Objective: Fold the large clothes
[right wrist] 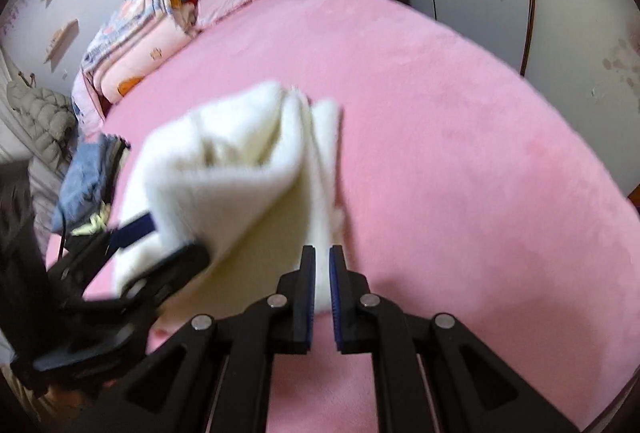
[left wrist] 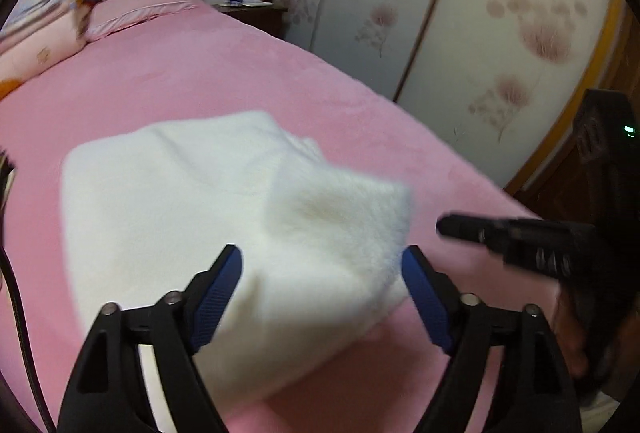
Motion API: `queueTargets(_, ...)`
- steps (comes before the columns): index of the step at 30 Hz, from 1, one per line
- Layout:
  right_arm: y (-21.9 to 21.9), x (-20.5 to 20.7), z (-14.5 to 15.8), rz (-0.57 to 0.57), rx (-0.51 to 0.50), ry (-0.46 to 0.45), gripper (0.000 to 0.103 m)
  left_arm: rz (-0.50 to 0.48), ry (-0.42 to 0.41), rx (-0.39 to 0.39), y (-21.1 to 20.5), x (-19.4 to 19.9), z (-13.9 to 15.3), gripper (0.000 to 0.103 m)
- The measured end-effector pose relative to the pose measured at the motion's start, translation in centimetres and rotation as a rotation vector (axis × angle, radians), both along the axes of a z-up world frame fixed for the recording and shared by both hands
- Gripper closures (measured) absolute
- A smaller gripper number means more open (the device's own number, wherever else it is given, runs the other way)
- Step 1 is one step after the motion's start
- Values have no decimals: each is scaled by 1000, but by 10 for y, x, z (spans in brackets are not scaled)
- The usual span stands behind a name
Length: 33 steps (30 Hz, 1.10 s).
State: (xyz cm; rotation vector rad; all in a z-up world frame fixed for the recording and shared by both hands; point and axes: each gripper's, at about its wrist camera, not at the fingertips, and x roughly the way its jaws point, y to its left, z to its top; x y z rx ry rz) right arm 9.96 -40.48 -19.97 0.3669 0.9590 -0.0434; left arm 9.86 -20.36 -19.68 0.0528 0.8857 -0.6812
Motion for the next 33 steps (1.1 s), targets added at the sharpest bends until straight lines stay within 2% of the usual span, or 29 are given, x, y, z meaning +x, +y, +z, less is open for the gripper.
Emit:
queueTargets(1,-1,3,9,6,2,-17,93,30,0,-1,11,-1,6,15)
queueTargets(2,-2,6,20,19,6,-41,83,74,2,5,25,0,13,15)
queueTargets(3,1,10,32,38,4,-64,67,109,5,15,35,9,17,14)
queueTargets(5,9,19,47,74,-1,-99,51,208,28,53,59,20,17,14)
queueTargets(8,28,38,55,171,-3,-116,49,333,104,121,86,36,0,14)
queueTargets(11,50,60,44,252,-28,-55,49,409,190,124,106,56,-20,14)
queueTargets(13,60,75,32,283,-46,0,50,422,227,103,116,62,-30,14)
queueTargets(14,63,82,25,300,-48,23,60,425,246,99,117,69,-34,14)
queueTargets(15,66,87,19,311,-52,46,85,428,263,96,117,73,-39,14)
queueTargets(17,68,94,5,328,-79,97,94,423,278,96,114,78,-47,14)
queueTargets(18,65,94,2,327,-86,88,95,413,284,103,111,77,-50,15)
queueTargets(20,55,86,-1,304,-90,84,95,374,291,125,103,74,-56,30)
queueTargets(25,28,49,-10,212,-58,107,97,326,235,168,93,62,-59,30)
queueTargets(29,23,33,-53,153,-56,166,96,263,132,290,72,50,-69,30)
queueTargets(31,22,35,-72,131,-52,153,96,258,98,316,67,48,-72,29)
queueTargets(33,23,39,-77,110,-53,141,96,262,103,316,67,51,-71,28)
